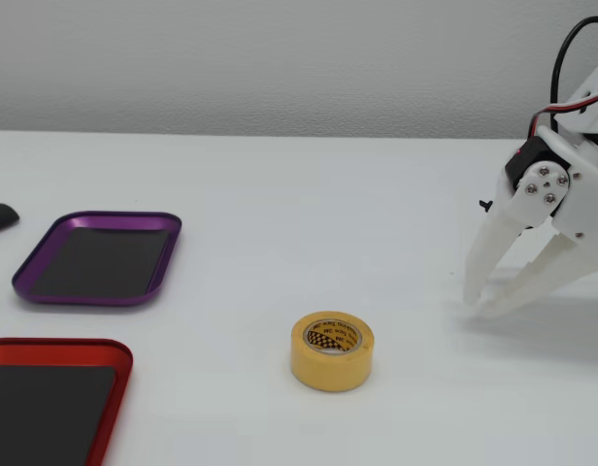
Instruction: Grasp a tape and put it in the right purple dish.
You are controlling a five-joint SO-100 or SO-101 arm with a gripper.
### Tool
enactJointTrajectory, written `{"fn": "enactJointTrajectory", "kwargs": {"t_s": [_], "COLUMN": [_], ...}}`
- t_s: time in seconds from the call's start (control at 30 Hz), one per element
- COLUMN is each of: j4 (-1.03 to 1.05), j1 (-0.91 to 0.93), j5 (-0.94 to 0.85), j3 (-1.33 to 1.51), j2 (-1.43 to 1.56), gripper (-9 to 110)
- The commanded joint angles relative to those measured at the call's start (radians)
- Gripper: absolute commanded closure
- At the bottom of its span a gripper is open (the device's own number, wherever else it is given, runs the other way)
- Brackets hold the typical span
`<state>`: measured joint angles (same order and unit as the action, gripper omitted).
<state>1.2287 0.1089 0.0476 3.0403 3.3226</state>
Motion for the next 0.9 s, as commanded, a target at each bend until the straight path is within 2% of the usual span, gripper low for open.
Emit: {"fn": "enactJointTrajectory", "kwargs": {"t_s": [0.0, 0.43, 0.6, 0.73, 0.87], "j4": [-0.049, -0.052, -0.167, -0.221, -0.169], "j1": [-0.003, 0.0, -0.003, -0.032, -0.147], "j5": [-0.017, -0.02, -0.101, -0.16, -0.216], "j3": [0.015, 0.015, 0.0, -0.12, -0.264], "j2": [0.044, 0.044, 0.031, 0.012, -0.135], "gripper": [102, 102, 102, 102, 102]}}
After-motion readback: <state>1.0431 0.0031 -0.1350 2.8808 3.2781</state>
